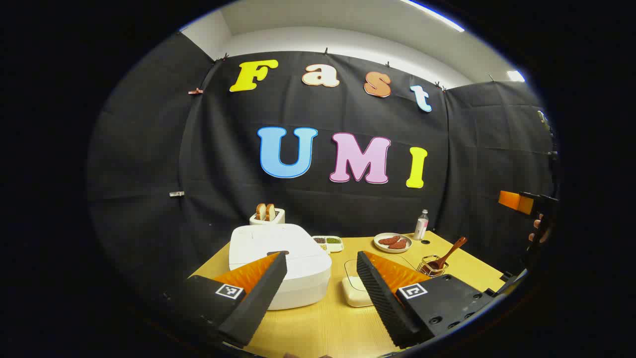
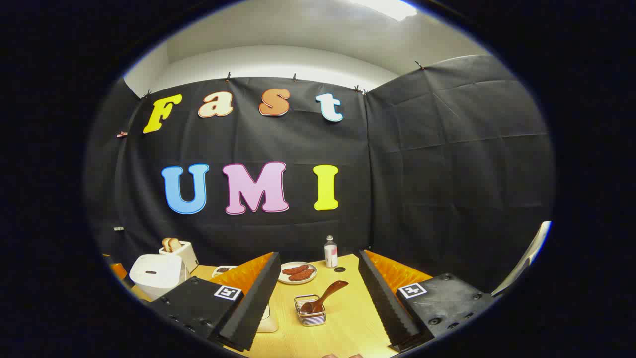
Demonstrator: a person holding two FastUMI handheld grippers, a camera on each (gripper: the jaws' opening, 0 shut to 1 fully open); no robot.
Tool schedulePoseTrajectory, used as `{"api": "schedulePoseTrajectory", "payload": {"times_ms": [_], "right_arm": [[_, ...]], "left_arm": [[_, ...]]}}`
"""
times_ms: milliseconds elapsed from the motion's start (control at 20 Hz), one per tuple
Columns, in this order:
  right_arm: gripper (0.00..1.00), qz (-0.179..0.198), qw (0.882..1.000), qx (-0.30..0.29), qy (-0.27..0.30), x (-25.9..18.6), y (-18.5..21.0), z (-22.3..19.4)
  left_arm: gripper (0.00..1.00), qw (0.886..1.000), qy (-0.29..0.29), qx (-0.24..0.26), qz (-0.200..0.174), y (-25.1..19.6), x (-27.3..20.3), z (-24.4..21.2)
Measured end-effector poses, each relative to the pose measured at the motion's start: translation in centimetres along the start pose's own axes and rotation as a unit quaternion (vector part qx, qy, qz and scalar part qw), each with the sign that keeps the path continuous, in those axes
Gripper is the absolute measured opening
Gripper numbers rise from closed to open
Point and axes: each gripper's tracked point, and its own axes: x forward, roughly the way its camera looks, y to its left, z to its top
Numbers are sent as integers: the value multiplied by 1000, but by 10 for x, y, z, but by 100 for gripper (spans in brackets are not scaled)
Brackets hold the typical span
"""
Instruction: Close the left gripper, press the button to open the rice cooker; take a wooden spoon from the chopstick holder with the right hand, scoop a spoonful of rice and pour it into the rice cooker, then put the wooden spoon back into the chopstick holder.
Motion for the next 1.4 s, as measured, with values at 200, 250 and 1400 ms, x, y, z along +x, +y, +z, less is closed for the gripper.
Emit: {"api": "schedulePoseTrajectory", "payload": {"times_ms": [200, 250, 1400], "right_arm": [[99, -3, 1000, 2, 7, -7, 4, -6], [99, -3, 1000, 3, 8, -8, 5, -6], [99, 7, 999, 1, 49, -12, 10, -36]], "left_arm": [[98, 1000, 2, 3, -8, 4, 2, -3], [98, 1000, 4, 3, -10, 5, 2, -4], [69, 999, 34, 0, 15, 50, 43, 7]]}}
